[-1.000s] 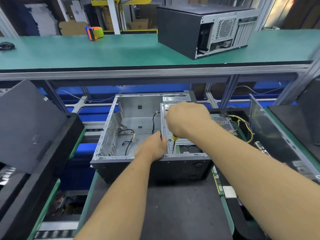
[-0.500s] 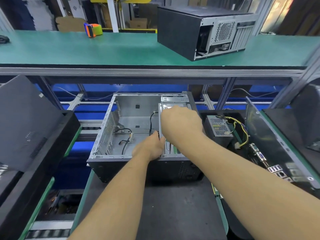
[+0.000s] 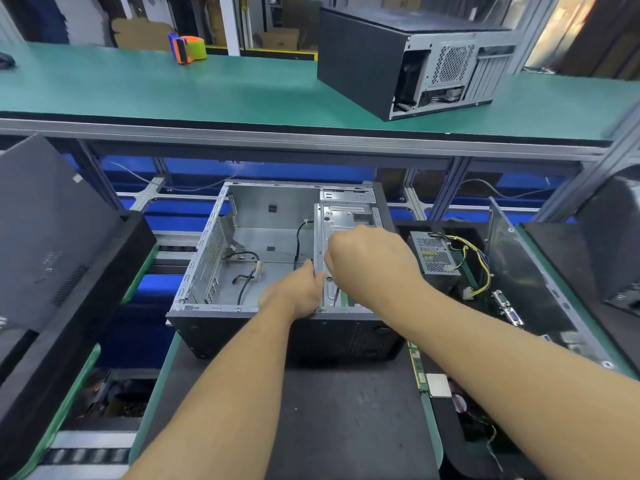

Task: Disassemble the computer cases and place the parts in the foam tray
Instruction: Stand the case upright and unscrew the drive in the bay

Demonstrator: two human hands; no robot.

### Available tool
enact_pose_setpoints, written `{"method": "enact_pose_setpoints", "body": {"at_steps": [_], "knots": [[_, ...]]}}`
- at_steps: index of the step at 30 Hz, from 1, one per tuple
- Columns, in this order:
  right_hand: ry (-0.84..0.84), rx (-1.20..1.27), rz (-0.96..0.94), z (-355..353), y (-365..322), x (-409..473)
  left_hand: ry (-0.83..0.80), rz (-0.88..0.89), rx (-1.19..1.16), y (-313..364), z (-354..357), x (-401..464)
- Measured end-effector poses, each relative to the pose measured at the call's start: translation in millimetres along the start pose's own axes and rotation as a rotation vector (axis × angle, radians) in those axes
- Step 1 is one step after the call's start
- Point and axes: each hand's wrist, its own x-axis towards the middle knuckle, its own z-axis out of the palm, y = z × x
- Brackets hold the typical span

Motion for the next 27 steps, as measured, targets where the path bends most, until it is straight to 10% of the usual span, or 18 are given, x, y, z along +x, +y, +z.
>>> {"method": "enact_pose_setpoints", "body": {"at_steps": [13, 23, 27], "knots": [[-0.144, 0.032, -0.404, -19.5, 15.6, 12.3, 0.035, -0.030, 0.095, 1.3, -1.3, -8.4], [-0.123, 0.578, -0.084, -12.0, 23.3, -3.3, 0.062, 0.013, 0.092, 1.2, -1.8, -5.1], [-0.153, 0.355, 0.103, -16.8, 22.6, 6.2, 0.068, 0.006, 0.066, 3.8, -1.5, -7.0]]}}
